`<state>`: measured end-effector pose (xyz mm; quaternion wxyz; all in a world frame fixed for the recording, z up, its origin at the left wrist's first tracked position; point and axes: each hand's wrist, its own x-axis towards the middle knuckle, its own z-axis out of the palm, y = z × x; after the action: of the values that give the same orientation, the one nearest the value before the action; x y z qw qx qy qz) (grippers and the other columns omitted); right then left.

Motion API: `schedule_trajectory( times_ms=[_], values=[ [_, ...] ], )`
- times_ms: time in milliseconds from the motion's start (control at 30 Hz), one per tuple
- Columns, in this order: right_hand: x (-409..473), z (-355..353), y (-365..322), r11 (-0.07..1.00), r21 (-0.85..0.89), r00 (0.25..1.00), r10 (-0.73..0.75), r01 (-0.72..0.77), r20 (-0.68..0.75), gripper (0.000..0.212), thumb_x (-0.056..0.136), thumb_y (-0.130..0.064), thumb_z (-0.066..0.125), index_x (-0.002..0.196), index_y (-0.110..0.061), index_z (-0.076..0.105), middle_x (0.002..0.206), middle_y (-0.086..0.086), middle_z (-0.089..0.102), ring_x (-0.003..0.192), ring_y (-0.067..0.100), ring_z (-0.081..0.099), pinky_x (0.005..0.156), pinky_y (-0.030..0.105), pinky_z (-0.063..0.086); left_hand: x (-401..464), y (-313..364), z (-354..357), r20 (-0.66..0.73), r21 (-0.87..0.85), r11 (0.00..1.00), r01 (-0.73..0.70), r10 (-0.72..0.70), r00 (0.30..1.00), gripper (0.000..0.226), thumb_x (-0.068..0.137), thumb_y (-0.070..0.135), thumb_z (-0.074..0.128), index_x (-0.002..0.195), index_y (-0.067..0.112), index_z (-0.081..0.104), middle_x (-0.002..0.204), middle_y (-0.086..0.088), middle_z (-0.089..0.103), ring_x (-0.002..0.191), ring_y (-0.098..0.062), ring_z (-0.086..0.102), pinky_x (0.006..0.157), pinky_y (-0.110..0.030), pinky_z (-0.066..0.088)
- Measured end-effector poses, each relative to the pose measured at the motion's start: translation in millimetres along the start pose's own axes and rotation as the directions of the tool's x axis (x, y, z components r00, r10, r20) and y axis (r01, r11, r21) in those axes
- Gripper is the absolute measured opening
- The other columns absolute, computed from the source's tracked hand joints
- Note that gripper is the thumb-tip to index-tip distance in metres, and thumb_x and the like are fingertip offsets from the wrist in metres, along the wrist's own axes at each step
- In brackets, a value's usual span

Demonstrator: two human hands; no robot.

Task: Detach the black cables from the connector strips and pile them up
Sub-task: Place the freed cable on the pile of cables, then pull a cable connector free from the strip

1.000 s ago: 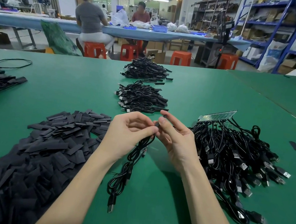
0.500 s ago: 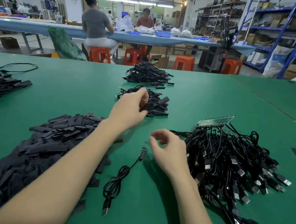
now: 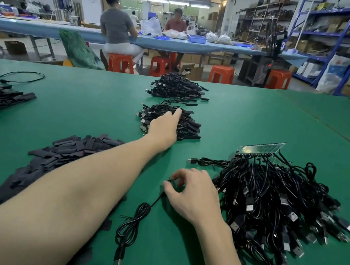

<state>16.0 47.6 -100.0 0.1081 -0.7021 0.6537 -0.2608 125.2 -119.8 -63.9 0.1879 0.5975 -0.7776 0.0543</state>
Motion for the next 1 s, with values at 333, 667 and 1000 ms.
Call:
schedule_trajectory(
  times_ms=[333,667,1000],
  values=[
    [3.7,-0.7,-31.9,0.962,-0.232,0.986,0.158,-0.141,0.059,0.041,0.080,-0.055,0.066,0.111,-0.029,0.060,0.113,0.000,0.069,0.112,0.025,0.063,0.081,0.033,0.044,-121.3,-7.1,-27.6,0.020,-0.662,0.721,0.203,-0.254,0.967,0.020,0.087,0.031,0.071,0.095,0.027,0.054,0.082,0.012,0.066,0.066,-0.006,0.060,0.073,-0.029,0.048],
    [7.2,-16.7,-19.6,0.928,0.168,0.935,0.349,-0.333,-0.072,0.025,0.081,-0.047,0.067,0.097,-0.031,0.059,0.082,-0.019,0.065,0.090,0.018,0.062,0.073,0.030,0.040,-163.2,15.7,-16.8,0.266,-0.954,0.048,0.295,-0.311,0.912,0.009,0.100,0.005,0.053,0.095,0.012,0.057,0.101,-0.018,0.065,0.080,-0.019,0.071,0.084,-0.036,0.061],
    [18.0,-38.5,-10.2,0.928,0.153,0.940,0.338,-0.341,0.044,0.026,0.081,-0.057,0.068,0.087,-0.032,0.065,0.094,-0.007,0.073,0.096,0.021,0.064,0.083,0.035,0.051,-172.7,15.6,-18.4,0.316,-0.917,0.209,0.339,-0.138,0.939,0.022,0.089,0.012,0.071,0.104,0.020,0.056,0.101,0.000,0.072,0.075,-0.014,0.066,0.072,-0.025,0.053]
  ],
)
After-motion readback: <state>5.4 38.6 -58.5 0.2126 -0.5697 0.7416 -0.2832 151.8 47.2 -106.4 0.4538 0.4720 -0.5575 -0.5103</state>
